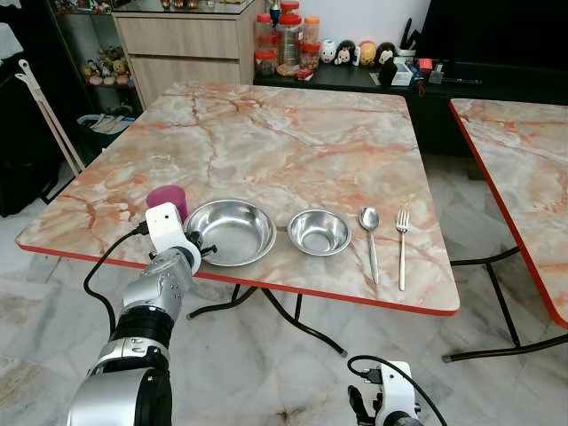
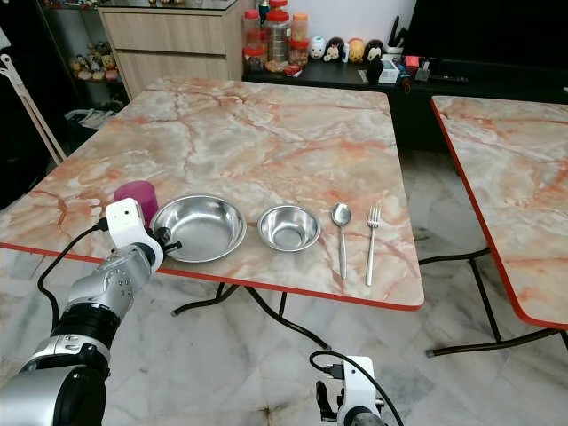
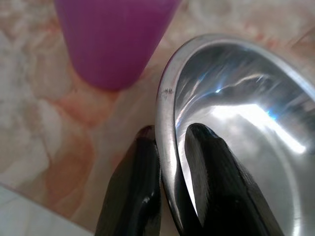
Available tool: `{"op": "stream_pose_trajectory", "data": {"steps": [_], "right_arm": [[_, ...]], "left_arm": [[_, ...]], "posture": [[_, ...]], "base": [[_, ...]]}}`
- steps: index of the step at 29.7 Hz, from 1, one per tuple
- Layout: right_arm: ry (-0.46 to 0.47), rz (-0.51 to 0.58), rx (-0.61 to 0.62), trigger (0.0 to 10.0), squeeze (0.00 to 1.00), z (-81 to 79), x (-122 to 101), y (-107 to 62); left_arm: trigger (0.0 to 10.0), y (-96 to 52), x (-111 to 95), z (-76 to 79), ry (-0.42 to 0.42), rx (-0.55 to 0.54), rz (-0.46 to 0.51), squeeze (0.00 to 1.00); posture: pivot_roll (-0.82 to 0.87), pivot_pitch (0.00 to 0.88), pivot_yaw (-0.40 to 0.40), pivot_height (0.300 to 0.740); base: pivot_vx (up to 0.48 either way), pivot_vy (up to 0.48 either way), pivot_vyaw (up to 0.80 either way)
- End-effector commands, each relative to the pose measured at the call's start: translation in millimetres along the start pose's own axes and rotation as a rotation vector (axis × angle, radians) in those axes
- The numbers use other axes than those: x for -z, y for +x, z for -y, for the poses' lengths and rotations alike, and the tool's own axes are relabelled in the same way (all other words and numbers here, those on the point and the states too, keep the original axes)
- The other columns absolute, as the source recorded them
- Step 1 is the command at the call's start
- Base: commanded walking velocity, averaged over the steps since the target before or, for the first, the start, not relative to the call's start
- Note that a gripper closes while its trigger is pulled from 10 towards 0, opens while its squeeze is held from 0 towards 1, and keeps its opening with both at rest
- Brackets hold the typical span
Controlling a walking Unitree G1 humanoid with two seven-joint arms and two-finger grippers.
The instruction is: Setting the table
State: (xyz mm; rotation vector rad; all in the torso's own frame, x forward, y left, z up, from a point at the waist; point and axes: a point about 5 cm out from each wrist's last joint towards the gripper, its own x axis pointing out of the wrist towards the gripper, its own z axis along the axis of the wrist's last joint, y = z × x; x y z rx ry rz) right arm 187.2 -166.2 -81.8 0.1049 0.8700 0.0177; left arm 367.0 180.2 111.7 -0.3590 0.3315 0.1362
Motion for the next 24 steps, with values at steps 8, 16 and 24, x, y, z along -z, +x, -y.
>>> {"op": "stream_pose_trajectory", "data": {"steps": [8, 16, 24], "right_arm": [[-0.006, 0.007, -0.006, 10.0, 0.00, 0.3, -5, 1.2], [-0.003, 0.012, -0.007, 10.0, 0.00, 0.0, -6, 1.5], [0.005, 0.024, -0.007, 10.0, 0.00, -0.4, -7, 1.5]], "left_arm": [[10.0, -6.6, -20, 11.7, -0.093, 0.125, 0.174, 0.00], [10.0, -13.3, -33, 26.6, -0.168, 0.238, 0.284, 0.00], [10.0, -25.9, -53, 38.7, -0.138, 0.316, 0.452, 0.00]], "posture": [[0.03, 0.000, -0.027, 0.740], [0.03, 0.000, -0.028, 0.740], [0.03, 0.000, -0.028, 0.740]], "base": [[0.000, 0.000, 0.00], [0.000, 0.000, 0.00], [0.000, 0.000, 0.00]]}}
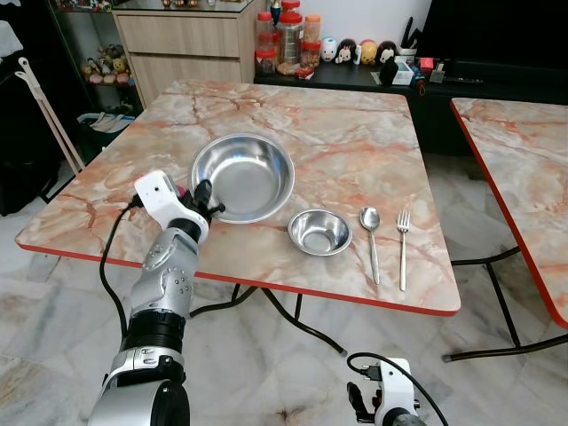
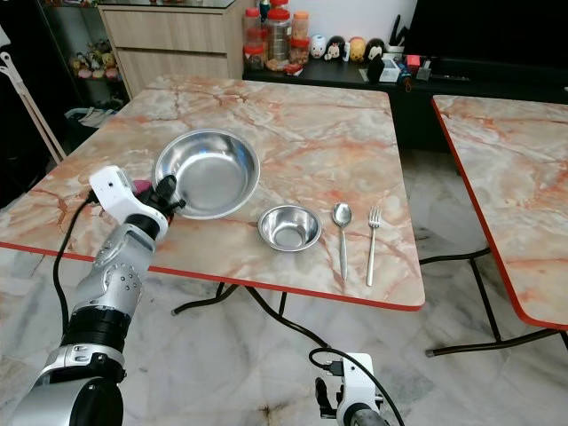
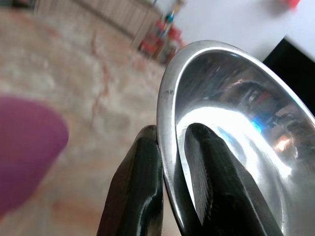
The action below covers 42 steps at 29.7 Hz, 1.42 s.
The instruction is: Setting the table
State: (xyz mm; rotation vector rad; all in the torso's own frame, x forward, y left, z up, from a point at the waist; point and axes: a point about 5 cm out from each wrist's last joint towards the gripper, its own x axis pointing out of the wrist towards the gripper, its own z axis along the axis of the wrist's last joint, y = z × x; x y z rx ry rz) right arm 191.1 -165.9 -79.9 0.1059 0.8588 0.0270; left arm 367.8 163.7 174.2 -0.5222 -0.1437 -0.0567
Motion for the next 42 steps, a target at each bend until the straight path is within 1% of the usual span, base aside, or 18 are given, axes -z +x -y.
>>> {"op": "stream_pose_trajectory", "data": {"steps": [1, 5, 9, 12, 15, 18, 25, 28, 34, 38, 42], "right_arm": [[0.013, 0.021, 0.002, 10.0, 0.00, 0.2, -4, 0.6], [0.023, 0.037, 0.001, 10.0, 0.00, 0.1, -6, 0.9], [0.012, 0.019, 0.011, 10.0, 0.00, 2.0, -4, 0.3], [0.012, 0.016, 0.013, 10.0, 0.00, 2.2, -3, 0.2], [0.007, -0.023, 0.038, 10.0, 0.00, 5.2, 3, -0.9], [0.006, -0.029, 0.042, 10.0, 0.00, 6.0, 5, -1.6], [0.001, -0.022, 0.033, 10.0, 0.00, 4.3, 6, -1.9], [0.005, -0.018, 0.031, 10.0, 0.00, 4.0, 6, -1.8], [0.019, -0.008, 0.040, 10.0, 0.00, 5.2, 4, -1.8], [0.031, 0.000, 0.048, 10.0, 0.00, 7.1, 4, -2.0], [0.031, 0.002, 0.048, 10.0, 0.00, 7.0, 3, -1.9]], "left_arm": [[10.0, -2.1, -4, 6.2, 0.032, 0.031, 0.045, 0.00], [10.0, -5.3, -7, 14.5, 0.023, 0.051, 0.116, 0.00], [10.0, -4.4, -6, 21.4, 0.021, 0.067, 0.127, 0.00], [10.0, -4.3, -6, 21.3, 0.022, 0.066, 0.128, 0.00], [10.0, -3.7, -8, 19.6, 0.027, 0.062, 0.136, 0.00], [10.0, -3.1, -11, 17.8, 0.031, 0.057, 0.148, 0.00], [10.0, -2.0, -14, 16.8, 0.035, 0.050, 0.157, 0.00], [10.0, -1.5, -15, 17.6, 0.035, 0.051, 0.161, 0.00], [10.0, -1.3, -15, 17.3, 0.038, 0.051, 0.162, 0.00], [10.0, -3.7, -12, 12.8, 0.042, 0.031, 0.154, 0.00], [10.0, -5.0, -14, 9.3, 0.045, 0.017, 0.162, 0.00]], "posture": [[0.03, 0.000, -0.027, 0.740], [0.03, 0.000, -0.022, 0.740], [0.02, 0.000, -0.023, 0.740], [0.02, 0.000, -0.022, 0.740], [0.02, 0.000, -0.018, 0.740], [0.02, 0.000, -0.019, 0.740], [0.02, 0.000, -0.020, 0.740], [0.02, 0.000, -0.020, 0.740], [0.02, 0.000, -0.019, 0.740], [0.02, 0.000, -0.020, 0.740], [0.02, 0.000, -0.023, 0.740]], "base": [[0.000, 0.000, 0.00], [0.000, -0.120, 0.00], [0.000, -0.480, 0.00], [0.000, -0.480, 0.00], [0.000, 0.000, -0.15], [0.000, 0.000, -0.48], [0.000, 0.000, 0.00], [0.000, -0.320, 0.00], [0.000, 0.000, 0.00], [0.000, 0.000, 0.00], [0.000, -0.120, 0.00]]}}
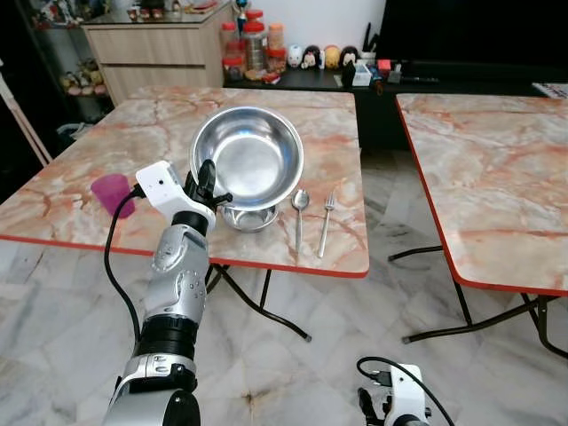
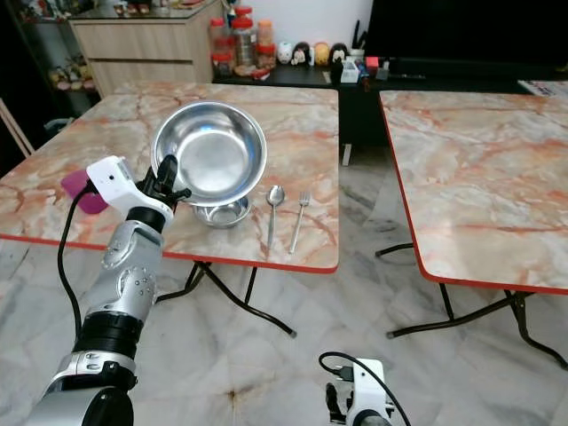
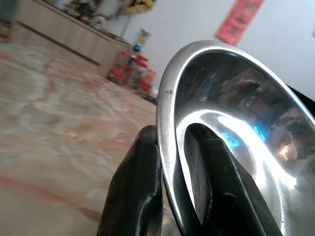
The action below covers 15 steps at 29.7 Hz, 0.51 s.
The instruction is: Setting the table
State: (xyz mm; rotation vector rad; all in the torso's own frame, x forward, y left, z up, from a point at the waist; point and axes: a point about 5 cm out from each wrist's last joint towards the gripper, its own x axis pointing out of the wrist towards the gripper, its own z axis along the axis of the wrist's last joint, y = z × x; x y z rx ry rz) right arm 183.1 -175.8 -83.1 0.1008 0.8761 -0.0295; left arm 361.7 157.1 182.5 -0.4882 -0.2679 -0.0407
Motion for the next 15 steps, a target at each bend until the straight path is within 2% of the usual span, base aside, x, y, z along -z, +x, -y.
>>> {"op": "stream_pose_trajectory", "data": {"steps": [1, 11, 13, 15], "right_arm": [[0.013, 0.016, -0.006, 10.0, 0.00, -3.6, -4, 1.3], [0.009, 0.019, -0.006, 10.0, 0.00, -2.9, -5, 1.5], [0.011, 0.020, -0.006, 10.0, 0.00, -3.0, -5, 1.4], [0.013, 0.022, -0.005, 10.0, 0.00, -3.0, -5, 1.4]], "left_arm": [[10.0, 0.6, -10, -2.1, 0.010, -0.004, 0.041, 0.00], [10.0, -3.0, -18, -14.5, 0.039, -0.043, 0.067, 0.00], [10.0, -11.9, -26, -37.5, 0.076, -0.116, 0.084, 0.00], [10.0, -19.2, -30, -53.4, 0.105, -0.163, 0.090, 0.00]], "posture": [[0.02, 0.000, -0.024, 0.740], [0.03, 0.000, -0.028, 0.740], [0.02, 0.000, -0.021, 0.740], [0.03, 0.000, -0.021, 0.740]], "base": [[0.000, -0.480, 0.00], [0.000, 0.000, 0.00], [0.000, 0.000, 0.00], [0.000, 0.000, 0.00]]}}
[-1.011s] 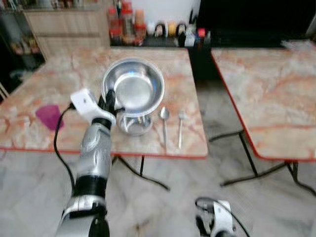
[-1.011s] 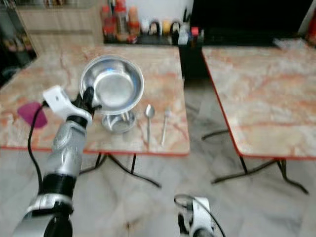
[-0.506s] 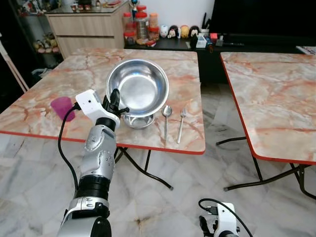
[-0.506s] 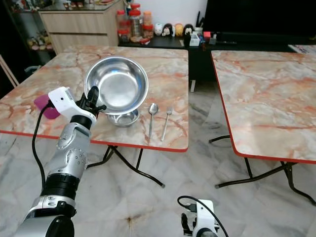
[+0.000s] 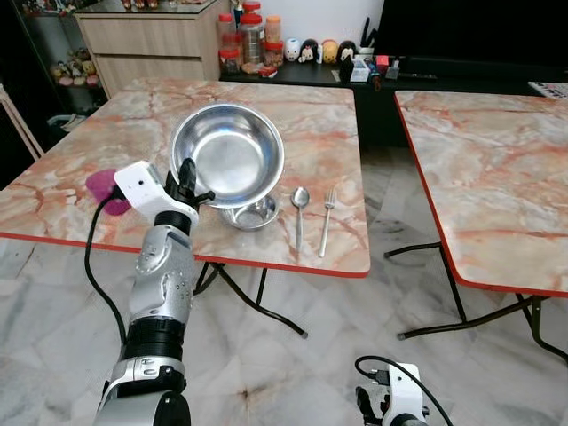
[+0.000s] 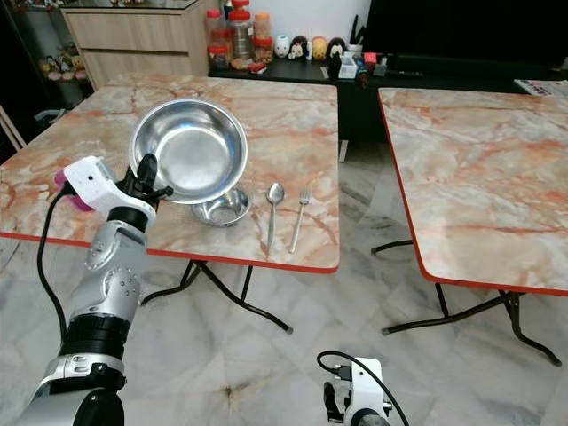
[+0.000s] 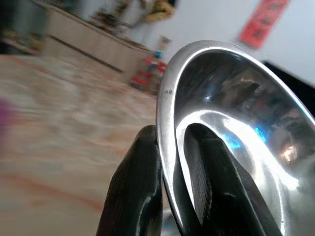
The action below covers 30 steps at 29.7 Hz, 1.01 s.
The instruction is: Setting the table
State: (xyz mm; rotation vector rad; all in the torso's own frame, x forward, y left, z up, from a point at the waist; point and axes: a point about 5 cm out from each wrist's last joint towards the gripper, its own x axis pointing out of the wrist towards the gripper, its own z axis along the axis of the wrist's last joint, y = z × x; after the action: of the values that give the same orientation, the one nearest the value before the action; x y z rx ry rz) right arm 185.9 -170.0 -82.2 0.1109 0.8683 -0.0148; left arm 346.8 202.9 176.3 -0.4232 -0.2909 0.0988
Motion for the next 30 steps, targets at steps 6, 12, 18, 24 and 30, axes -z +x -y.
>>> {"op": "stream_pose_trajectory", "data": {"steps": [6, 12, 18, 24, 30], "right_arm": [[0.004, 0.009, 0.009, 10.0, 0.00, 3.4, -1, -0.3], [-0.009, 0.008, -0.003, 10.0, 0.00, 1.5, -1, -0.1], [-0.010, 0.010, -0.005, 10.0, 0.00, 0.7, -2, 0.0], [-0.010, 0.003, -0.003, 10.0, 0.00, 1.3, 1, -0.7], [-0.009, 0.000, -0.004, 10.0, 0.00, 0.0, 2, -0.8]], "left_arm": [[10.0, -20.3, -20, -56.1, 0.101, -0.147, 0.046, 0.00], [10.0, -45.1, -44, -114.2, 0.199, -0.341, 0.108, 0.00], [10.0, -69.9, -48, -153.2, 0.279, -0.549, 0.117, 0.00], [10.0, -101.6, -34, -189.9, 0.430, -0.704, -0.015, 0.00], [10.0, -126.9, 0, -210.4, 0.561, -0.779, -0.294, 0.00]], "posture": [[0.05, 0.000, -0.032, 0.740], [0.06, 0.000, -0.040, 0.740], [0.06, 0.000, -0.042, 0.740], [0.07, 0.000, -0.044, 0.740], [0.06, 0.000, -0.034, 0.740]], "base": [[0.000, -0.204, 0.00], [0.000, 0.000, 0.00], [0.000, 0.000, 0.00], [0.000, 0.000, 0.00], [0.000, 0.000, 0.00]]}}
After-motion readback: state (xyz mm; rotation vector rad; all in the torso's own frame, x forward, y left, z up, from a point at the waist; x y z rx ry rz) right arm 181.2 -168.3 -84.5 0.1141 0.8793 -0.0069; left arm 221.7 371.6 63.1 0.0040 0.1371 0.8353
